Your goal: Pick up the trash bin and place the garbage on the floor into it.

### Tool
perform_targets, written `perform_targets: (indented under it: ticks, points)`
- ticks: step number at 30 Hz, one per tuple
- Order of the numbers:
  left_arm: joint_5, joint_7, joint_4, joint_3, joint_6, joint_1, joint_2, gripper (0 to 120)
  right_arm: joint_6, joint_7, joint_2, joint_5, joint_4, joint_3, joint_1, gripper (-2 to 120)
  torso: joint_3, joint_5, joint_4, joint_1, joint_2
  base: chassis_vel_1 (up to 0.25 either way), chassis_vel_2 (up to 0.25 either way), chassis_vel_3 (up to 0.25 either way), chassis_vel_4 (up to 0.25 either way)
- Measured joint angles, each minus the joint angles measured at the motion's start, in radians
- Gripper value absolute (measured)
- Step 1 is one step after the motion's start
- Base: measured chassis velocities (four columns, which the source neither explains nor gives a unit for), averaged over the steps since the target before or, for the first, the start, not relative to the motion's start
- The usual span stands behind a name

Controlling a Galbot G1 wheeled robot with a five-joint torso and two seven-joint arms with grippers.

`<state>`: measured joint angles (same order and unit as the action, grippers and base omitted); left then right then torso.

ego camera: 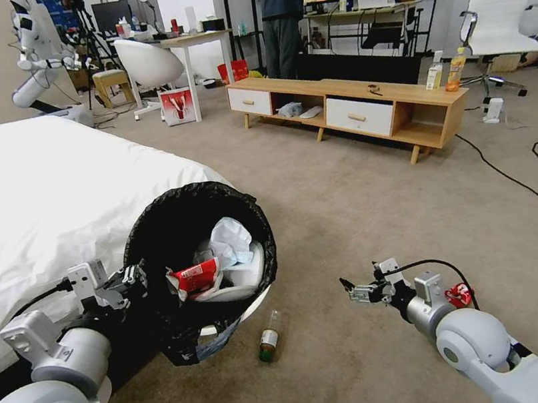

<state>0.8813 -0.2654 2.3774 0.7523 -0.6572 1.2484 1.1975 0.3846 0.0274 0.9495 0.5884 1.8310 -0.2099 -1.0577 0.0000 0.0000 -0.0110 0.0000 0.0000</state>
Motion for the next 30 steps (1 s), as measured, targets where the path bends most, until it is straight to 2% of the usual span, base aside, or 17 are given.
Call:
perform_targets:
  ticks: [30]
  points:
    - [-0.003, 0.006, 0.0, -0.007, -0.003, -0.003, 0.008, 2, -0.022, -0.017, 0.0, -0.02, -0.01, 0.004, -0.002, 100, 0.0, 0.0, -0.0001, 0.0, 0.0, 0.0, 0.0, 0.0, 0.0]
